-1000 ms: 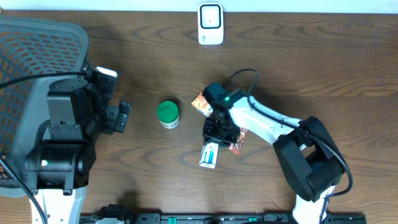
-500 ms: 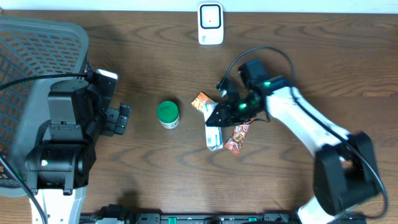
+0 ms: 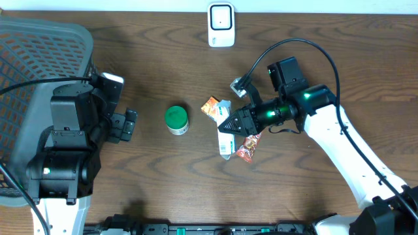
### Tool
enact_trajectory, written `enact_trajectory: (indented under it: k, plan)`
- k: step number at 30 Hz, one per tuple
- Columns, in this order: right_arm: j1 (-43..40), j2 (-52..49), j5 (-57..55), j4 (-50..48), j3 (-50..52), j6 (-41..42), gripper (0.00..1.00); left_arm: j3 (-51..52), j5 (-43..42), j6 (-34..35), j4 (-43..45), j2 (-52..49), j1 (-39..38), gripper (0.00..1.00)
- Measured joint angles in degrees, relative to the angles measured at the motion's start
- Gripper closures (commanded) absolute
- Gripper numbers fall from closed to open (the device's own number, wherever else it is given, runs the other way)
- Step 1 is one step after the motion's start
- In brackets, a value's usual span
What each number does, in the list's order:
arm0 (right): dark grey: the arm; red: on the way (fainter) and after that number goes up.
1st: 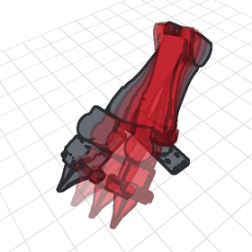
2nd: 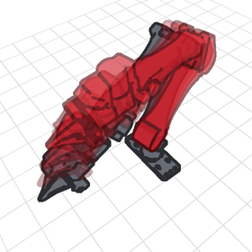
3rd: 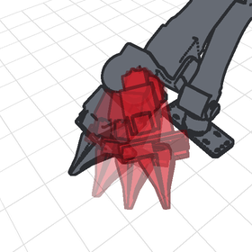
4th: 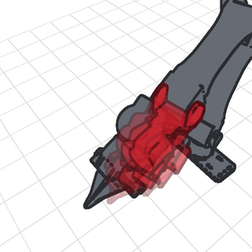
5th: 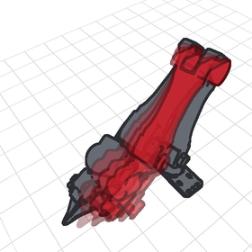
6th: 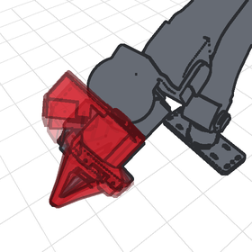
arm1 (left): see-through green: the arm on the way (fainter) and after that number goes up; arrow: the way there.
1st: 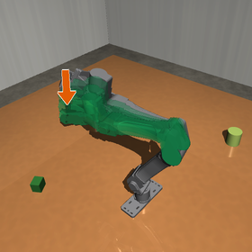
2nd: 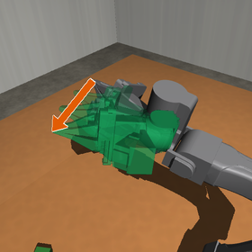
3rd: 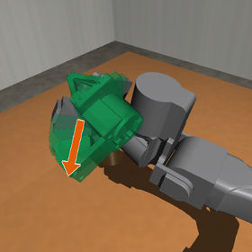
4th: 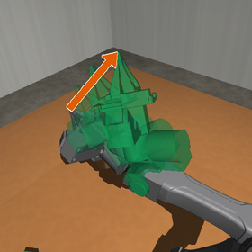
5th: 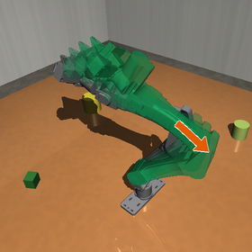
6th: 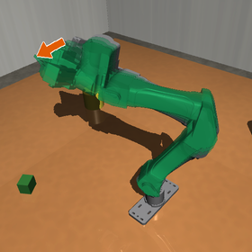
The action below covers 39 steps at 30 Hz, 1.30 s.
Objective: Scan the item barcode
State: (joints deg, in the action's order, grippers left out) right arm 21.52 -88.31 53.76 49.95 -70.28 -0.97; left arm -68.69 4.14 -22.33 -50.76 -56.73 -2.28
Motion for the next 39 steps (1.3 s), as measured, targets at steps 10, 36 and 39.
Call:
enact_trajectory:
  k: [10,36,39]
  plan:
    - [0.0,0.0,-2.7,1.8,0.0,3.0,0.63,0.0,0.0,0.0,0.0,0.0,0.0,0.01]
    - [0.9,-23.4,-34.7,-1.7,-34.2,9.6,0.57,0.0,0.0,0.0,0.0,0.0,0.0,0.01]
    - [1.0,-31.8,-35.4,3.0,-45.4,7.1,0.55,0.0,0.0,0.0,0.0,0.0,0.0,0.01]
